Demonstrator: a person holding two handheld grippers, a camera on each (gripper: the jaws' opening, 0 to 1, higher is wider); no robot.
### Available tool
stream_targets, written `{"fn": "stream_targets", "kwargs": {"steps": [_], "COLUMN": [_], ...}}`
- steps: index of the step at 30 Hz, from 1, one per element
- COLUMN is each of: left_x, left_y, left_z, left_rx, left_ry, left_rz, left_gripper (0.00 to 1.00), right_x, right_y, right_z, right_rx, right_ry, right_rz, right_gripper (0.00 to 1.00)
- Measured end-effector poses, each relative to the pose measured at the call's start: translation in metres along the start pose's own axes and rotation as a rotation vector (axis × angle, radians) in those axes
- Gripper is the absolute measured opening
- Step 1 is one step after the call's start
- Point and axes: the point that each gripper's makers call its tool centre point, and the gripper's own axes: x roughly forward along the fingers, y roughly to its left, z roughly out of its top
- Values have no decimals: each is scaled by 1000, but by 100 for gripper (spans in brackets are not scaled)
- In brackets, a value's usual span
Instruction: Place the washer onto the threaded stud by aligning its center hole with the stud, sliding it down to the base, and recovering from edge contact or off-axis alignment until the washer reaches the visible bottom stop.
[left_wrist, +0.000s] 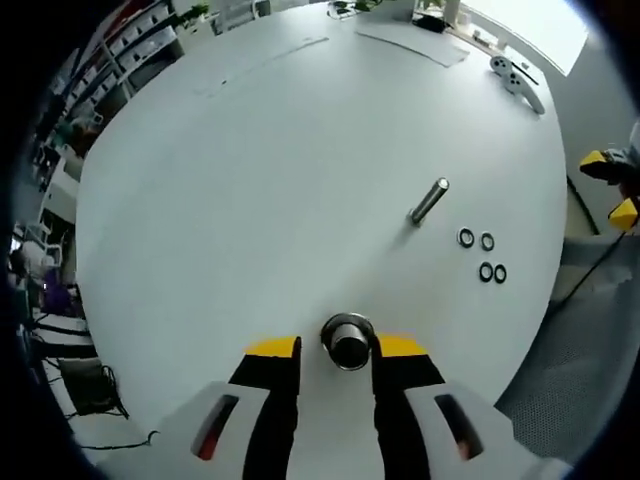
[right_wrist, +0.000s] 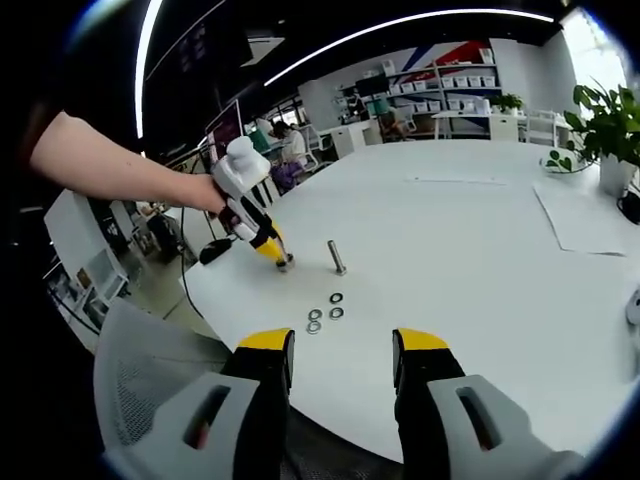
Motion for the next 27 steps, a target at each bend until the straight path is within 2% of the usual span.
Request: {"fn": "stream_targets", "kwargs": {"steps": [3,4,10,13,20,27], "left_x": [-8,-15,-41,-49,-71,-88], "left_y": [5,7,4,0,-13,-26], "left_z": [4,8,5,-1,-10,-15], "left_rx": [-54,-76,-131,-145,-198,-255], "left_ry": [-49,-95,-202,-216,-299,-390], "left_rz": [20,31,74,75,87,93], "left_gripper": [28,29,28,28,29,31], "right_x": [0,0,2,1,0,-1], "right_y": [0,0,4,5,11,10], "right_z": [2,3,7,10,13,12], "right_rx": [6,5,-19,-18,-30,-24], "right_ry": [-6,-7,-10,-17,-21,-19], "right_rz": [2,4,23,28,35,10], "right_gripper": [42,42,42,42,42,42]}}
